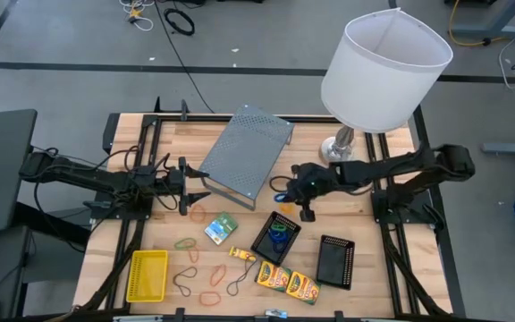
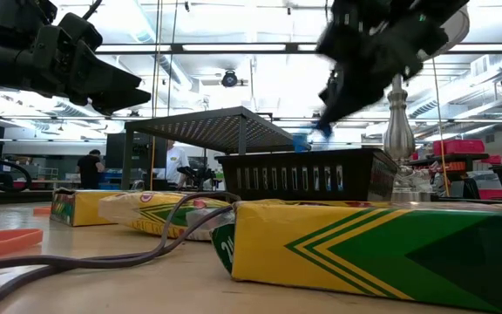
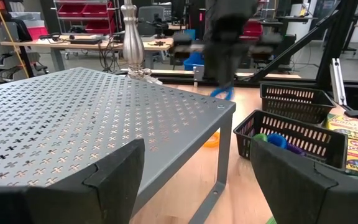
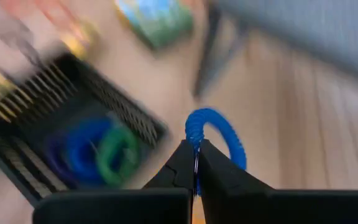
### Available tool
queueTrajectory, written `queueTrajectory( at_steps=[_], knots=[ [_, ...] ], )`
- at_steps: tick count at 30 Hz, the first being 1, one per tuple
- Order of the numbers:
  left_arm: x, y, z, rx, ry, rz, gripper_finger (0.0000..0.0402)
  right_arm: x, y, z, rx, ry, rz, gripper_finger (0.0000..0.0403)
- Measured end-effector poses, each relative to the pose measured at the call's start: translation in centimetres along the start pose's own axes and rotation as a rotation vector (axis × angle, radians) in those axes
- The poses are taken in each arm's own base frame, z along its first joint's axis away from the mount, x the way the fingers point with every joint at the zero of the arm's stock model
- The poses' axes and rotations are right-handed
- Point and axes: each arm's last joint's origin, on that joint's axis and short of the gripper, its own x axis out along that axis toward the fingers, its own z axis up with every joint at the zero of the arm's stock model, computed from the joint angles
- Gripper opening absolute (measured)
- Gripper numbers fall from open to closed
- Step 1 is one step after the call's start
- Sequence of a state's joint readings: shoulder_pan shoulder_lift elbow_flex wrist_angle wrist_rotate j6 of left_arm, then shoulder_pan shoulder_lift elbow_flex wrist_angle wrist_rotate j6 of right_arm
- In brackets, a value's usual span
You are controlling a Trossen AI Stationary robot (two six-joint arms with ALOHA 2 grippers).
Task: Pick & Place Office Desk Supplies
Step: Put the blue spring keychain into the left black bin
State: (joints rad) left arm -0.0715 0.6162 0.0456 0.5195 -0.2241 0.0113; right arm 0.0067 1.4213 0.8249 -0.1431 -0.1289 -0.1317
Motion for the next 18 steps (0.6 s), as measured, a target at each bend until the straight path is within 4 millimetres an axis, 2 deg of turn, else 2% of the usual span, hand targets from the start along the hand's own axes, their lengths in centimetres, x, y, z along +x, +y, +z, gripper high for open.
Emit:
queueTrajectory(
  at_steps=[13,15,18],
  knots=[
    [0.0,0.0,-0.1,0.002,0.007,0.000,0.0293,-0.6,3.4,3.9,-0.197,-0.386,0.109,0.0006],
    [0.0,0.0,-0.1,0.002,0.007,0.000,0.0293,-0.7,3.7,3.9,-0.217,-0.482,0.141,0.0006],
    [0.0,0.0,-0.1,0.002,0.008,0.000,0.0293,-0.8,3.7,2.6,-0.215,-0.639,0.196,0.0006]
  ],
)
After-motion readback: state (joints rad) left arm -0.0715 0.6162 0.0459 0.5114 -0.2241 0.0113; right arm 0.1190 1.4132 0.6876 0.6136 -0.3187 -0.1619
